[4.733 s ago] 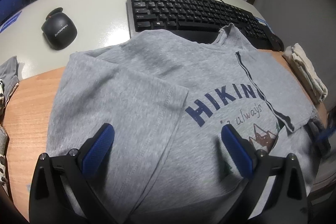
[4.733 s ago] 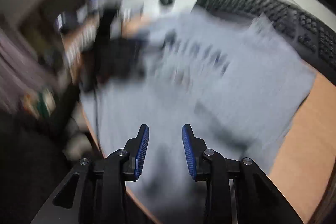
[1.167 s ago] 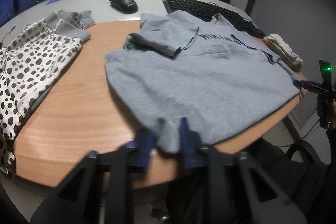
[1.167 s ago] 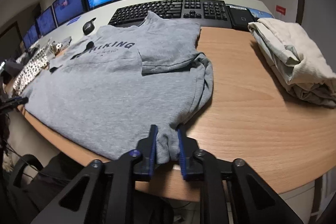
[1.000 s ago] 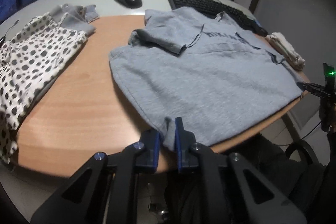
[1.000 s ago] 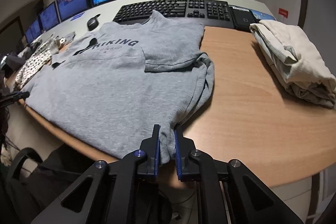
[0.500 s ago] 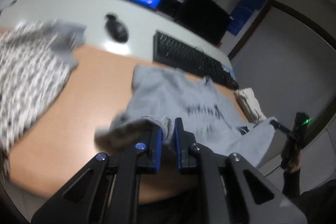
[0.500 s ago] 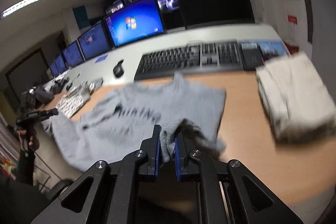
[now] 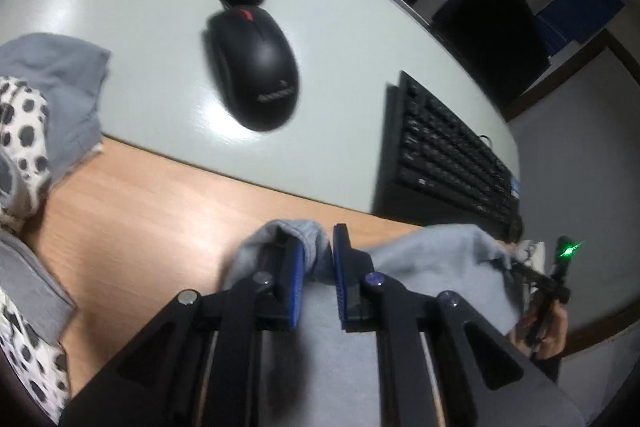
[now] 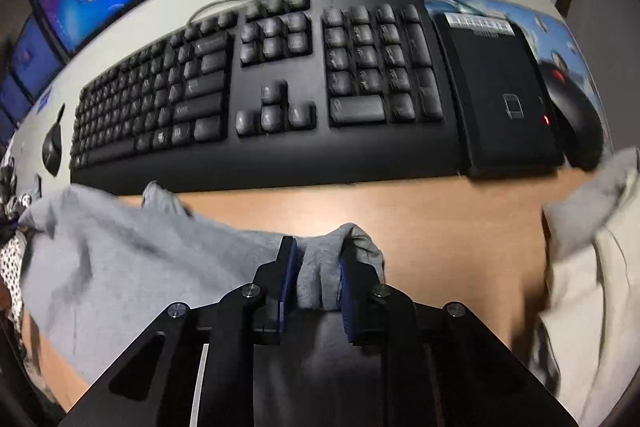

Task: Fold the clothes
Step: 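Grasp the t-shirt edge with the right gripper while the left gripper grasps the hem, then fold the grasped edge over the shirt with both grippers and release, then press the folded t-shirt flat with both open grippers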

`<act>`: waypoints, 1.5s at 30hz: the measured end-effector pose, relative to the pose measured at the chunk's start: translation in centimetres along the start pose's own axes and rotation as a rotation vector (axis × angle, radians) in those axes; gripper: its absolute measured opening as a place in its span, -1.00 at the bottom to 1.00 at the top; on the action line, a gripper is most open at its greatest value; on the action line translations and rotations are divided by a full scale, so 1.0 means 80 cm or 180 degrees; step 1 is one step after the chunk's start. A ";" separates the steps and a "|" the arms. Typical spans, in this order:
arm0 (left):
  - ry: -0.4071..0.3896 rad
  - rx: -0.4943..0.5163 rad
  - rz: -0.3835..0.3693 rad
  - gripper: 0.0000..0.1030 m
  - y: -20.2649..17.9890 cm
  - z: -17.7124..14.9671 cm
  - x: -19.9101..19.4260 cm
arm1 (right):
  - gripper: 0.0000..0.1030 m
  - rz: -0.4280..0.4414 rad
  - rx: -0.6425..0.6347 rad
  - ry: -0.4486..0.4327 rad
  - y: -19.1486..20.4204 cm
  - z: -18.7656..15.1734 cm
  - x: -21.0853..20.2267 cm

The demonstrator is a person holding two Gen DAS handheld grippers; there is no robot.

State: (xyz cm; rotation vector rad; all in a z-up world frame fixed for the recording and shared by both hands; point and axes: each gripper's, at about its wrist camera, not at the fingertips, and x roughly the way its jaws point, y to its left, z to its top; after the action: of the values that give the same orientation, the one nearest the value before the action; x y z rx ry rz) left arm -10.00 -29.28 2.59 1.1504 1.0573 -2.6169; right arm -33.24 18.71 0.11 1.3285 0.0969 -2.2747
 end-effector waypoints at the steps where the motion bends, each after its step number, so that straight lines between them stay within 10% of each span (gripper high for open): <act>1: -0.0052 -0.0034 -0.0005 -0.73 0.004 0.003 -0.007 | -0.58 0.0140 0.0121 -0.0075 -0.006 0.003 -0.007; 4: -0.0319 -0.0019 0.0033 -0.70 -0.001 0.010 -0.041 | -0.48 0.0403 0.0445 -0.0452 -0.025 0.010 -0.038; 5: -0.0401 0.0017 0.0097 -0.64 -0.006 0.014 -0.050 | -0.15 0.0287 0.0483 -0.0648 -0.027 0.011 -0.053; 6: -0.0451 0.0041 0.0165 -0.34 -0.011 0.019 -0.055 | 0.38 0.0189 0.0509 -0.0832 -0.029 0.012 -0.066; 8: -0.0551 0.0089 0.0300 0.36 -0.021 0.031 -0.063 | 0.71 0.0133 0.0496 -0.1098 -0.032 0.011 -0.081; 12: -0.0784 0.0117 0.0620 0.40 -0.029 0.036 -0.085 | 0.71 0.0188 0.0413 -0.1196 -0.017 0.001 -0.085; 15: -0.0828 0.0628 0.0567 0.41 -0.069 0.003 -0.086 | 0.71 0.0341 -0.0379 -0.1152 0.040 -0.022 -0.077; 19: -0.0700 0.1909 0.1697 0.48 -0.140 -0.082 -0.014 | 0.70 0.0027 -0.1650 -0.0702 0.138 -0.077 -0.025; 22: -0.0398 0.2477 0.2228 0.48 -0.137 -0.146 0.036 | 0.71 -0.0367 -0.1791 -0.0531 0.146 -0.108 0.002; 25: -0.0260 0.2370 0.2069 0.45 -0.104 -0.188 0.038 | 0.72 0.0083 -0.1193 -0.0333 0.103 -0.123 -0.011; 32: -0.0132 0.2137 0.1435 0.49 -0.067 -0.268 -0.019 | 0.73 -0.0008 -0.1236 -0.0450 0.094 -0.233 -0.073; 35: -0.0158 0.2175 0.1433 0.85 -0.054 -0.293 -0.037 | 0.74 0.0020 -0.1252 -0.0530 0.092 -0.263 -0.095; 45: -0.0323 0.2480 0.1554 0.93 -0.081 -0.320 -0.094 | 0.74 0.0018 -0.1342 -0.0599 0.115 -0.276 -0.119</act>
State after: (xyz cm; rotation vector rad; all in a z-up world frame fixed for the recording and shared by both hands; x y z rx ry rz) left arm 8.89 -9.62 -0.86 1.1538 -0.3019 -2.6462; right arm -7.63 21.03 -1.76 0.8928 0.4777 -2.2024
